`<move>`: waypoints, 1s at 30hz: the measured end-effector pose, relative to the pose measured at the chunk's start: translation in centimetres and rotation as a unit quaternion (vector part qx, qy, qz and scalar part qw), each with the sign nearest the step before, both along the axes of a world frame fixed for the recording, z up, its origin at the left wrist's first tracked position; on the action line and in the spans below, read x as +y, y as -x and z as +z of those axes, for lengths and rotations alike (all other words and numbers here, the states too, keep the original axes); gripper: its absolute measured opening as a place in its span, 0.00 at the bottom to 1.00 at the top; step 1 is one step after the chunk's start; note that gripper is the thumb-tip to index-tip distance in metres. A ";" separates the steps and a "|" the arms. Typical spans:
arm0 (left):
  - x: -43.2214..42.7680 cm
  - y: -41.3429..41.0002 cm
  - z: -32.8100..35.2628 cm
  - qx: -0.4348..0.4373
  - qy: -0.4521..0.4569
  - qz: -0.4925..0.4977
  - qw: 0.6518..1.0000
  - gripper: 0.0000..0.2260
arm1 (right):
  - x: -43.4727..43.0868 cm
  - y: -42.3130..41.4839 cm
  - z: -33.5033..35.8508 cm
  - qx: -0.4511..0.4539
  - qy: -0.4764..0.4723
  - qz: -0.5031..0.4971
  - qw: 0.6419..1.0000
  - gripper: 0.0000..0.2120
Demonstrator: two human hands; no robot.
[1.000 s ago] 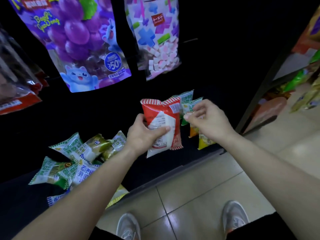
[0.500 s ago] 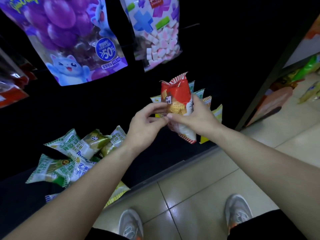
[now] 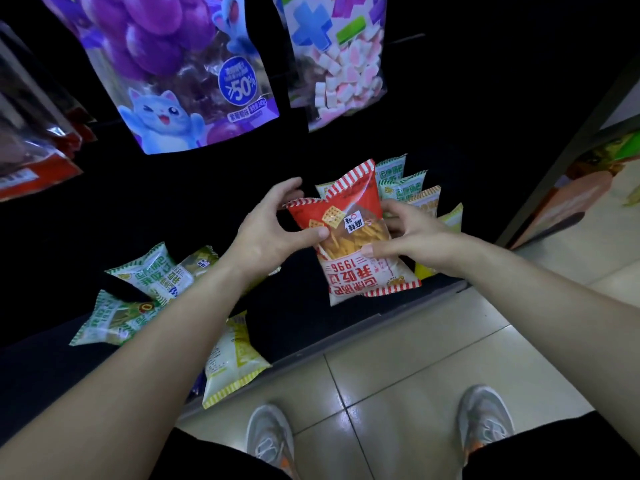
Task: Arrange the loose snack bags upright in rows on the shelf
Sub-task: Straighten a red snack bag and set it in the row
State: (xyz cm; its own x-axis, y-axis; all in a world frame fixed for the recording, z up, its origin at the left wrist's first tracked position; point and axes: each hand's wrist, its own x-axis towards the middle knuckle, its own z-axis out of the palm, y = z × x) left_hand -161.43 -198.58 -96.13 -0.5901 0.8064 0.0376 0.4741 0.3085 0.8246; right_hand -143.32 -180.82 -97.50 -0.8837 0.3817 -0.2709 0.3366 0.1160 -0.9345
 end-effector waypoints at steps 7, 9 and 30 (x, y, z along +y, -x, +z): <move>0.0 -0.2 0.1 -0.012 0.014 0.002 1.000 0.28 | 0.5 0.1 -0.9 -0.023 -0.031 0.043 0.998 0.33; 0.3 -0.5 0.1 -0.016 -0.002 0.020 1.000 0.26 | 0.6 0.1 -1.2 -0.060 -0.062 0.060 0.994 0.37; 1.8 -3.4 0.1 0.350 0.240 -0.126 0.897 0.33 | -1.1 0.3 0.6 -0.174 -0.490 0.098 0.848 0.45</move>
